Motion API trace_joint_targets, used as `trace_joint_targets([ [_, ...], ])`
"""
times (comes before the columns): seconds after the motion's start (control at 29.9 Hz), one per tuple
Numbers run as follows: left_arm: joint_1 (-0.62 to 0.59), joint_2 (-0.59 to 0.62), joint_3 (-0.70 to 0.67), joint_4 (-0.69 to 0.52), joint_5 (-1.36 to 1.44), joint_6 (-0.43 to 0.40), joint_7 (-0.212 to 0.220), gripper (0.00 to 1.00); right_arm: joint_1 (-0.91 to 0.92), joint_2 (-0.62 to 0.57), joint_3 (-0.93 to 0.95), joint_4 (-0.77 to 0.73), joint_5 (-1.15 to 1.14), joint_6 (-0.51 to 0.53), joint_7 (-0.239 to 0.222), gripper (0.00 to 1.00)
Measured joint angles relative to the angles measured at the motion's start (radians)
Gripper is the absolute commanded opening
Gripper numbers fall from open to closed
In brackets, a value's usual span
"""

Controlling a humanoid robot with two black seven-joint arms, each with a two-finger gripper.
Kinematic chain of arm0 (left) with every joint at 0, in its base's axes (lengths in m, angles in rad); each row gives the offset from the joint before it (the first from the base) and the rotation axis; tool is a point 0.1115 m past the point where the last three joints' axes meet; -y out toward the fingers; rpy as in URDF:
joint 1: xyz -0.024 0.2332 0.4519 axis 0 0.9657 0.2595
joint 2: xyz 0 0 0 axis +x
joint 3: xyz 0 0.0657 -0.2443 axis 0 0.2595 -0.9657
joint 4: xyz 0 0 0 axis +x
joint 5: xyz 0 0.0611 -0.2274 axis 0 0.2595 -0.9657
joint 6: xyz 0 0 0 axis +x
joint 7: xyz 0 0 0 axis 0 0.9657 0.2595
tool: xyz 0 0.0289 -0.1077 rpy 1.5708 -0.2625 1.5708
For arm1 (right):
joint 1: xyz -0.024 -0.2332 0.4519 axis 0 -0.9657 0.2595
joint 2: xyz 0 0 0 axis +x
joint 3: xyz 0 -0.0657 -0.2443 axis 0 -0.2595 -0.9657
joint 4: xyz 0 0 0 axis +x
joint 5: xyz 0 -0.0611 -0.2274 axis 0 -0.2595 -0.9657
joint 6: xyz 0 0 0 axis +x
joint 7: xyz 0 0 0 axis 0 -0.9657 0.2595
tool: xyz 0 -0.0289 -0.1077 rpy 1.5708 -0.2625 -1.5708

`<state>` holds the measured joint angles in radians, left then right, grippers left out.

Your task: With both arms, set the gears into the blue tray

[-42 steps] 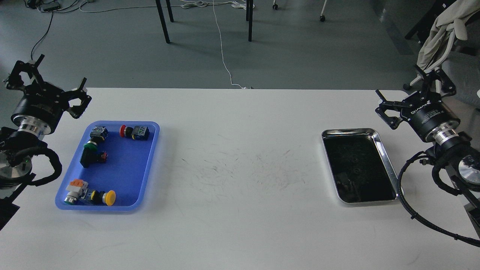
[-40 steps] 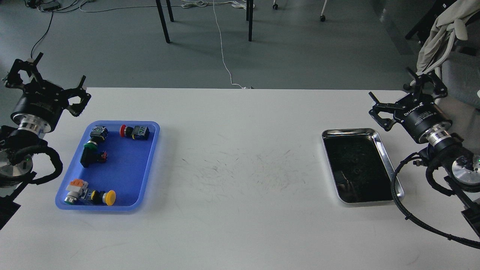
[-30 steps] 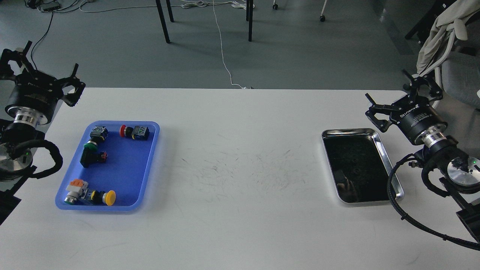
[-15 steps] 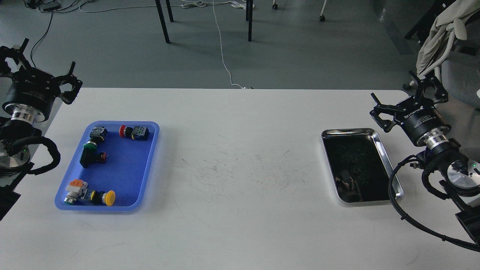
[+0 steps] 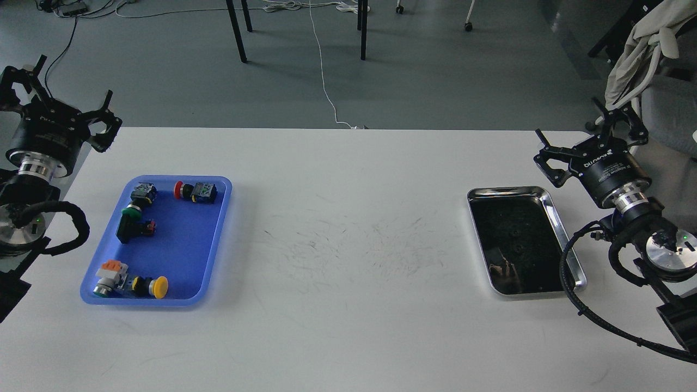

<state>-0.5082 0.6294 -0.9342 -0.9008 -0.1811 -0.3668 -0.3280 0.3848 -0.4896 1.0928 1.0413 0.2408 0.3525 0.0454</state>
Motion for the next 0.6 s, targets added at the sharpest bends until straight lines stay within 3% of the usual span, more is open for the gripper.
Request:
trace_joint_targets([
  [0.3, 0.000, 0.007, -0.001, 0.004, 0.080, -0.005, -0.030, 0.99, 0.002, -0.029, -0.017, 0.003, -0.016, 0.002, -0.003, 0.99],
  [0.43, 0.004, 0.007, -0.002, 0.005, 0.126, -0.006, -0.058, 0.99, 0.022, -0.082, -0.041, 0.023, -0.094, 0.001, -0.008, 0.99],
  [0.6, 0.006, 0.009, 0.000, 0.001, 0.132, -0.010, -0.061, 0.99, 0.101, -0.205, -0.153, 0.073, -0.184, -0.009, -0.017, 0.99],
])
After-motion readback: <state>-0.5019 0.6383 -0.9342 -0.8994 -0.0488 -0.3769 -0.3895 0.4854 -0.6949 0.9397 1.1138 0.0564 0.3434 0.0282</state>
